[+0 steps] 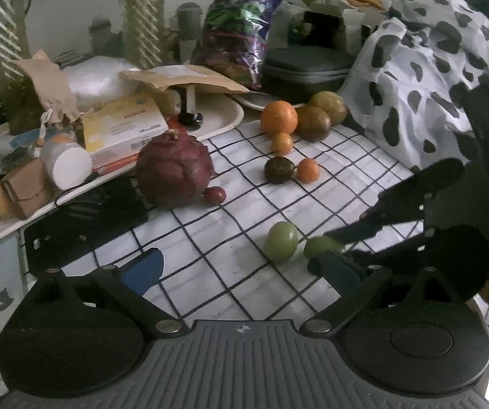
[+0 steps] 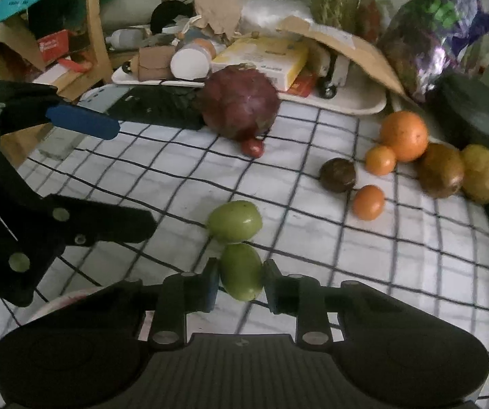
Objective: Organize fruits
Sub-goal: 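Grasp one green oval fruit with the right gripper, then grasp the other green fruit with the left gripper while the right gripper holds its fruit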
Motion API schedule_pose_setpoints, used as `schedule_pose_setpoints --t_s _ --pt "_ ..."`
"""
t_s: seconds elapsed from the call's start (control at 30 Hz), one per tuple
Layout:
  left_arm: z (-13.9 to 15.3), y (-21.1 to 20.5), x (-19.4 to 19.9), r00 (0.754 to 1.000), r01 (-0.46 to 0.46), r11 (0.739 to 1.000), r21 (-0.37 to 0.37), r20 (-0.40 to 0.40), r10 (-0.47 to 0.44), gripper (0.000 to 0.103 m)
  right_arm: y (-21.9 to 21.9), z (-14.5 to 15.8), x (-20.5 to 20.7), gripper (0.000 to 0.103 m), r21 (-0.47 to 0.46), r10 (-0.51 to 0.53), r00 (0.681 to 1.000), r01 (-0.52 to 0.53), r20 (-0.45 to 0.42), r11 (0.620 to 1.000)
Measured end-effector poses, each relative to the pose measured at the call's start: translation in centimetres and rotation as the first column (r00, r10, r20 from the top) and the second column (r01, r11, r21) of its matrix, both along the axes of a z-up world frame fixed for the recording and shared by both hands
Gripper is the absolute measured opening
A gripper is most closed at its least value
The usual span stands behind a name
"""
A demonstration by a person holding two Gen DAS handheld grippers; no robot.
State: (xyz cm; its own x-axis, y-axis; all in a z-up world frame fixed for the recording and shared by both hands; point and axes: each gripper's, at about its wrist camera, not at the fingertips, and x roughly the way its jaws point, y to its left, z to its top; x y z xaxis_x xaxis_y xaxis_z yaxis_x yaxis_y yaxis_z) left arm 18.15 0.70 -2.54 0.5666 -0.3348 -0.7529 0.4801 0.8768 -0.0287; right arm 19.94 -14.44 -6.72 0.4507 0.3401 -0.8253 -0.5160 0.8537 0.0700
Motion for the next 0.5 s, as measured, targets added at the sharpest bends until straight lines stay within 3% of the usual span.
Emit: schedule_pose_setpoints --t_s 0.03,0.2,0.5 --pt "-0.1 -0.2 0.0 1.000 0.008 1.000 -0.002 -0.002 -0.008 0.086 -0.3 0.1 0.1 0.028 0.000 -0.008 1.000 0.008 0.002 1.000" --pt "-0.6 -0.9 0.3 0.999 0.024 1.000 -0.004 -0.022 -0.024 0.083 -1.9 0.5 0.5 0.028 -0.001 -0.061 0.998 0.061 0.017 0.998" --pt "-2.0 -3.1 1.9 0.995 0.080 0.997 0.015 -0.061 -0.079 0.064 -4.3 0.7 0.7 0.028 0.012 -0.105 0.994 0.105 0.013 0.994"
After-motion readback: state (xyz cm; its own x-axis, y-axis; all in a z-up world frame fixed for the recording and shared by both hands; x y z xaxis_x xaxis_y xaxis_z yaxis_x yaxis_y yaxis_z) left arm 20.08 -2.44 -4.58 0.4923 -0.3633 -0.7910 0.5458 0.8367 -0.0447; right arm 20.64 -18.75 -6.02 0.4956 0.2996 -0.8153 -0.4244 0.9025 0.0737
